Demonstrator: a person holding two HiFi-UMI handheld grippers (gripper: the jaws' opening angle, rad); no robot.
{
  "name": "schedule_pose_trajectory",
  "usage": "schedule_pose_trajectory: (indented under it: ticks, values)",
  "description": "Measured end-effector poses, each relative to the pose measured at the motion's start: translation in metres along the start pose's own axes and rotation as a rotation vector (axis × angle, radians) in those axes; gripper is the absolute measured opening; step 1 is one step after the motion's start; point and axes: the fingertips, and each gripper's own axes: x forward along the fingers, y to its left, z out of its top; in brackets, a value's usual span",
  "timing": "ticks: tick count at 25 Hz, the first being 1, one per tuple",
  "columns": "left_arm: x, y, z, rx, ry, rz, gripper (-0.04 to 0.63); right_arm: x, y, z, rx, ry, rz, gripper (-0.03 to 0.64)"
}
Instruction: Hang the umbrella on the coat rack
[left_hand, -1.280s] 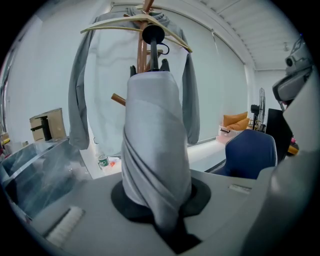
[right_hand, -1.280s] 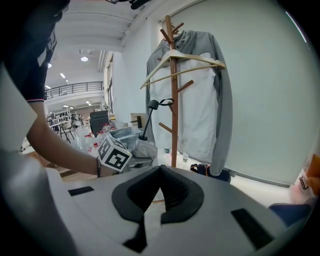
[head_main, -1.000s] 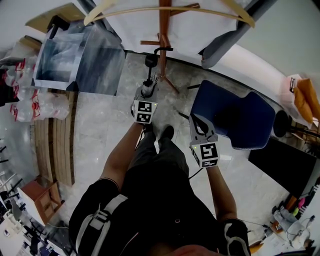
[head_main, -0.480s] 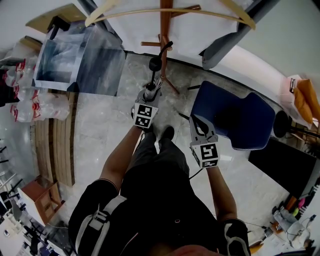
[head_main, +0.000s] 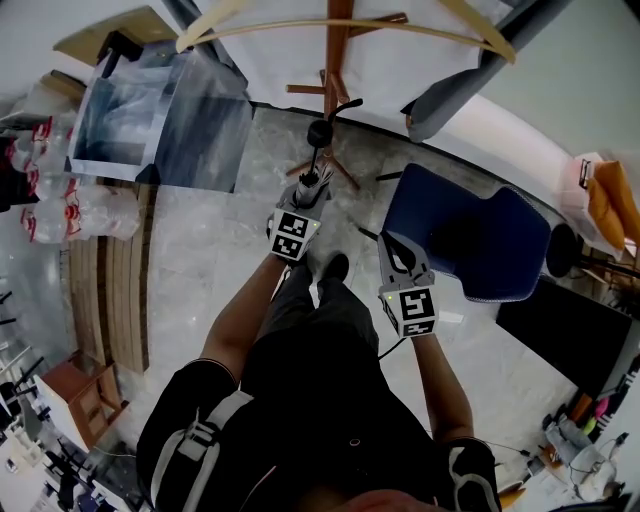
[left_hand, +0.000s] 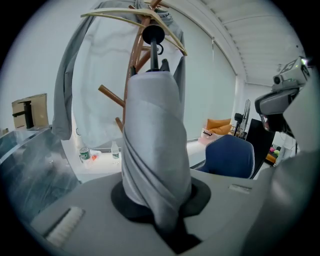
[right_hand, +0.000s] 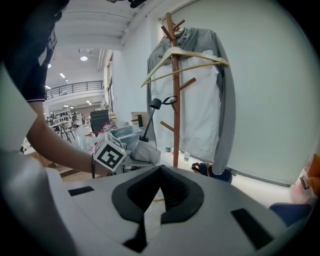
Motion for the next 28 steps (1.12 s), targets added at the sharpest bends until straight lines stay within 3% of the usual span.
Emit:
schedule_pose_trajectory:
  ticks: [16, 28]
  values:
    - [0.001, 0.013, 0.007, -0.065, -0.005, -0.028, 0.054, 0.001, 0.0, 0.003, 0.002, -0.008, -0.007, -0.002]
    - [0.003, 0.012, 0.017, -0.038, 0.011, -0.043, 0.054, 0.004, 0.002, 0.002, -0.001, -0.011, -0.005, -0.002]
